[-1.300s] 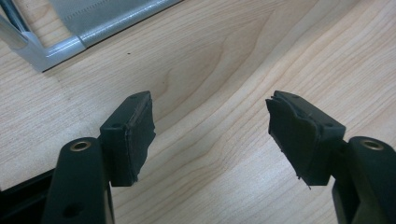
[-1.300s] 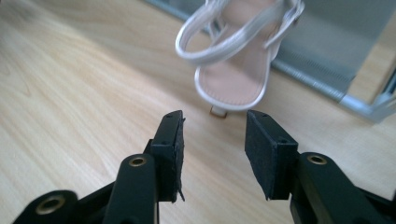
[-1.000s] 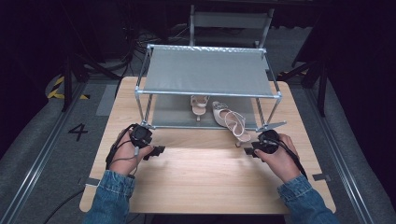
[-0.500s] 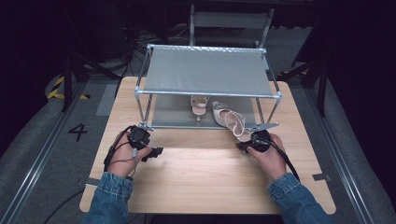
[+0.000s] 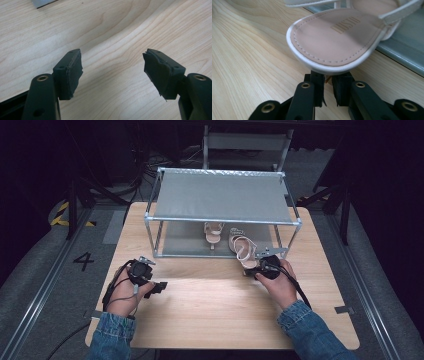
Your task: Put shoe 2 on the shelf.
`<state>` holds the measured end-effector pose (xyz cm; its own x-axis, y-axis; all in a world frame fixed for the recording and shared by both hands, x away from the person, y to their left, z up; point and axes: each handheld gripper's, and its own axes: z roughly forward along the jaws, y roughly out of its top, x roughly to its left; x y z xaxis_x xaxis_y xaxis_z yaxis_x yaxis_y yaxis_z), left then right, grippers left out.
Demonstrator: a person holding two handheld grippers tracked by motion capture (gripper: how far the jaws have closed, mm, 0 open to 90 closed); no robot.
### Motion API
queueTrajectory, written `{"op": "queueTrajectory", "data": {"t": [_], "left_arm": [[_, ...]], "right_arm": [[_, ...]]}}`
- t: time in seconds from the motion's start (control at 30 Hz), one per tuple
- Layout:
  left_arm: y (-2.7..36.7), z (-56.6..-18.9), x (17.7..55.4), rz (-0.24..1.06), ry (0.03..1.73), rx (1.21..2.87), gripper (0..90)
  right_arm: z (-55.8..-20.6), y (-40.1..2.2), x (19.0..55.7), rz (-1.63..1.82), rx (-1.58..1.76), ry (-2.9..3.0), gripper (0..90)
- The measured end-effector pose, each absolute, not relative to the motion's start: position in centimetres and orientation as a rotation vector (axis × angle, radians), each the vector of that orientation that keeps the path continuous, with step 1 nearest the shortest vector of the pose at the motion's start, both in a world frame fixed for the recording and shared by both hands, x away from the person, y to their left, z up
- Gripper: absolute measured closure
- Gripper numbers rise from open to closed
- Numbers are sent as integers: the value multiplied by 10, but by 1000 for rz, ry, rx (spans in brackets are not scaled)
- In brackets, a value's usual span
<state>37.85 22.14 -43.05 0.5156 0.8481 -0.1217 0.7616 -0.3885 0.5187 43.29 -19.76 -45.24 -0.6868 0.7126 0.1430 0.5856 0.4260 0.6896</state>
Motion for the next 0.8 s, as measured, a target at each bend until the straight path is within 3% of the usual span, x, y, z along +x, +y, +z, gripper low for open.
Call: {"op": "queueTrajectory", "data": {"t": [0.43,0.8], "left_arm": [[237,-432,365,235,1358,2218,313],[237,-434,366,230,1355,2223,314]], "right_arm": [[-448,-172,463,1106,1134,2507,806],[-444,-186,469,990,1188,2468,805]]}}
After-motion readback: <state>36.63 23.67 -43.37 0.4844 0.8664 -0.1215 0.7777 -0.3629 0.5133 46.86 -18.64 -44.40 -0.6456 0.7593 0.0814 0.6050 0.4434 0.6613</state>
